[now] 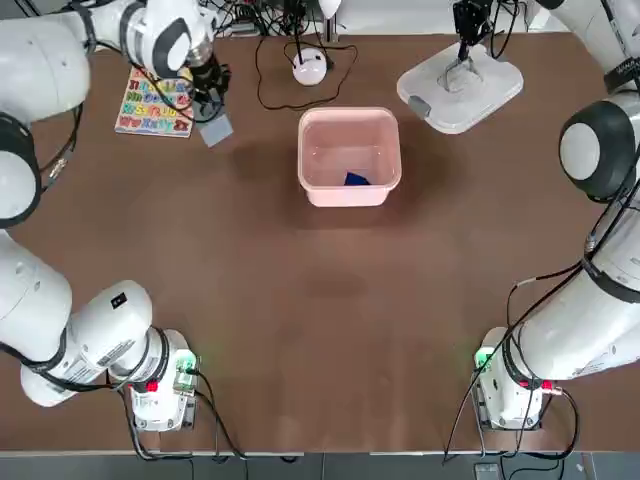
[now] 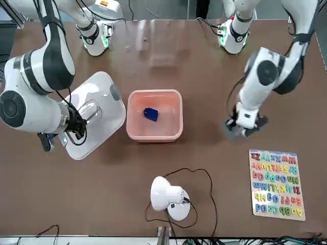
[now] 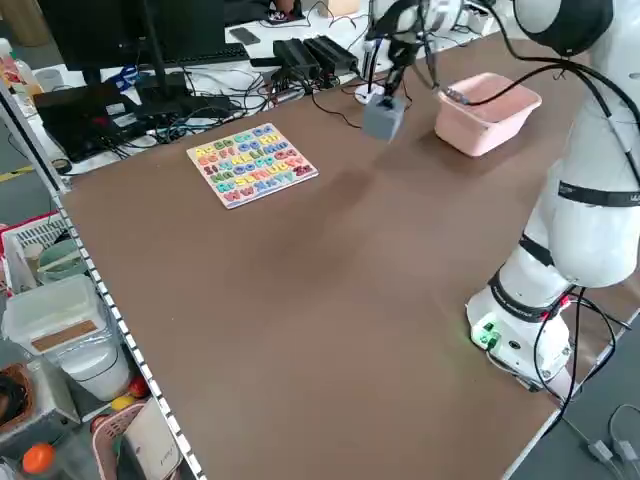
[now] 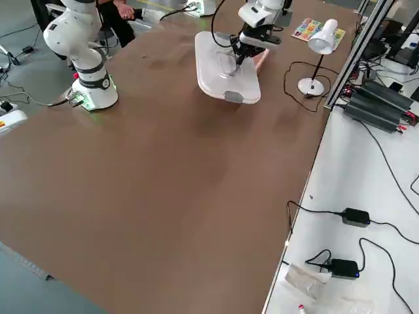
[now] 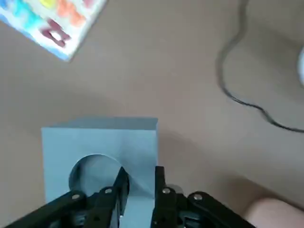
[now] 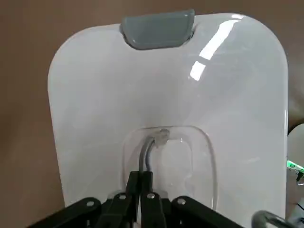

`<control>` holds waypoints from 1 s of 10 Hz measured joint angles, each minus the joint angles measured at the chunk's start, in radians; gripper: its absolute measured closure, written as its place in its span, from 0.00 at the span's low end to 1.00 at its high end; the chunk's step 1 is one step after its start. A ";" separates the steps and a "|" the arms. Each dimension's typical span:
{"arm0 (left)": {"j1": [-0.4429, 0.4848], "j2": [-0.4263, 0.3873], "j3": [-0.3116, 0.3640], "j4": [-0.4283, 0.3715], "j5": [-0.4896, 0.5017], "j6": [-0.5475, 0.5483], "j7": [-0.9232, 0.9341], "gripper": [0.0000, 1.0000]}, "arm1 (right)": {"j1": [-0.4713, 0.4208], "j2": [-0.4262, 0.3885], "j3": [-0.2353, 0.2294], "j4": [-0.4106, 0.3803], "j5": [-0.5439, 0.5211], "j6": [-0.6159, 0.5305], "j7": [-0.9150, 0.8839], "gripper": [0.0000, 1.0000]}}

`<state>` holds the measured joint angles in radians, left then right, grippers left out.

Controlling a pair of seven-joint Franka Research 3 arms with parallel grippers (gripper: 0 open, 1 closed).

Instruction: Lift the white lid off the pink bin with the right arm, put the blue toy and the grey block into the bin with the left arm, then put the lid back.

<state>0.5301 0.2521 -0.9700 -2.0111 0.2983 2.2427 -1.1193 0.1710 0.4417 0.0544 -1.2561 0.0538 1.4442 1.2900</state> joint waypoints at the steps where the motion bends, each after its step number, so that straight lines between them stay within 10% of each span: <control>1: -0.087 0.006 -0.006 0.037 0.000 -0.003 -0.117 0.75 | 0.000 0.000 0.000 0.000 0.000 0.000 0.000 0.95; 10: -0.481 0.138 0.008 0.221 0.033 -0.046 -0.498 0.75 | 0.000 0.000 0.000 0.000 0.000 0.000 0.000 0.95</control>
<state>0.0495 0.3903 -0.9620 -1.7905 0.3310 2.1965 -1.6170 0.1709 0.4417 0.0545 -1.2561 0.0537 1.4440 1.2900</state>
